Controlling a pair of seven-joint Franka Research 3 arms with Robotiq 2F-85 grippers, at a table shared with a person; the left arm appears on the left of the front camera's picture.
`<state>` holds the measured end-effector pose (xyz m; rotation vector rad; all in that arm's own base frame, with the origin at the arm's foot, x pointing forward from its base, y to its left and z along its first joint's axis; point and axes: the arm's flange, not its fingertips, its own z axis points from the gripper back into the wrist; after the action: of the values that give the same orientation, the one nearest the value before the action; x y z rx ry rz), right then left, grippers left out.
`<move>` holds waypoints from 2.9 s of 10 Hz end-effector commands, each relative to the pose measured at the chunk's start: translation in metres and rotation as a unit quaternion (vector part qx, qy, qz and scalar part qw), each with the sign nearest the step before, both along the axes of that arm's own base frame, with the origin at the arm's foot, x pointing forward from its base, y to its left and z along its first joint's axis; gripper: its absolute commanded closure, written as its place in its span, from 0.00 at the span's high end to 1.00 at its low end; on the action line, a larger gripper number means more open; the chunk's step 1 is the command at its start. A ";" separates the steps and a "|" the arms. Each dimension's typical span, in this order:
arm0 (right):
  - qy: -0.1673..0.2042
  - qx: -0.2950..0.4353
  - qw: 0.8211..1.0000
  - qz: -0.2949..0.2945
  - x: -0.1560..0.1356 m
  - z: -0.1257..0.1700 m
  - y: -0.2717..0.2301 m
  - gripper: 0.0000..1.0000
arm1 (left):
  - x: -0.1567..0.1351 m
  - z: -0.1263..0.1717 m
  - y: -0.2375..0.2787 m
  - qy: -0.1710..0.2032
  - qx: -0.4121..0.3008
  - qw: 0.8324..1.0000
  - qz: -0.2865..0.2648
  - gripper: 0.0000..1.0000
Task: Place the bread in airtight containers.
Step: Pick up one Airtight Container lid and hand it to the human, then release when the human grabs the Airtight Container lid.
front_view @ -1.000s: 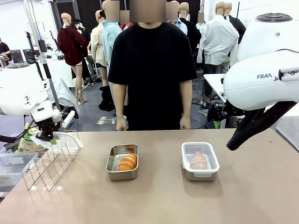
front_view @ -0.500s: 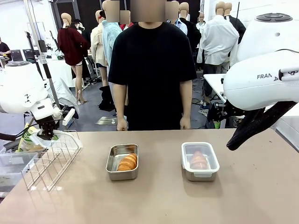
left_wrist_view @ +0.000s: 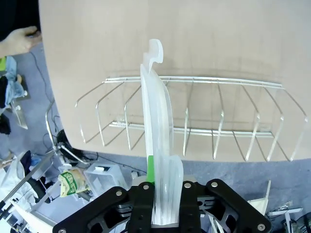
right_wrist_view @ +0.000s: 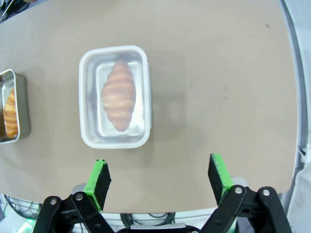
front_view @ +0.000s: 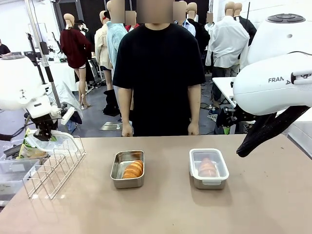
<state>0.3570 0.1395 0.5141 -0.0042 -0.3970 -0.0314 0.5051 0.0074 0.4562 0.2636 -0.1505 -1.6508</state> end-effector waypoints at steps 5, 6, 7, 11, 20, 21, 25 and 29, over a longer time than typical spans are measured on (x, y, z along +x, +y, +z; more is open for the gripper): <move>0.000 0.001 1.000 0.002 0.000 0.001 0.000 1.00 | -0.068 0.093 -0.016 -0.036 -0.020 0.994 -0.100 0.00; 0.000 0.001 1.000 0.002 0.000 0.001 0.000 1.00 | -0.062 0.101 -0.030 -0.055 -0.018 0.992 -0.114 0.00; 0.000 0.001 1.000 0.002 0.000 0.001 0.000 1.00 | -0.055 0.106 -0.045 -0.082 -0.028 0.988 -0.127 0.00; 0.000 0.001 1.000 0.002 0.000 0.001 0.000 1.00 | -0.032 0.130 -0.154 -0.236 -0.010 0.949 -0.211 0.00; 0.000 0.001 1.000 0.002 0.000 0.001 0.000 1.00 | -0.032 0.146 -0.252 -0.294 -0.065 0.908 -0.292 0.00; 0.000 0.001 1.000 0.002 0.000 0.001 0.000 1.00 | -0.032 0.146 -0.252 -0.294 -0.065 0.908 -0.292 0.00; 0.000 0.001 1.000 0.002 0.000 0.001 0.000 1.00 | -0.032 0.146 -0.252 -0.294 -0.065 0.908 -0.292 0.00; 0.000 0.001 1.000 0.002 0.000 0.001 0.000 1.00 | -0.032 0.146 -0.252 -0.294 -0.065 0.908 -0.292 0.00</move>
<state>0.3570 0.1398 0.5140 -0.0054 -0.3972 -0.0311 0.4736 -0.2431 0.5997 0.6480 -0.8706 -2.1088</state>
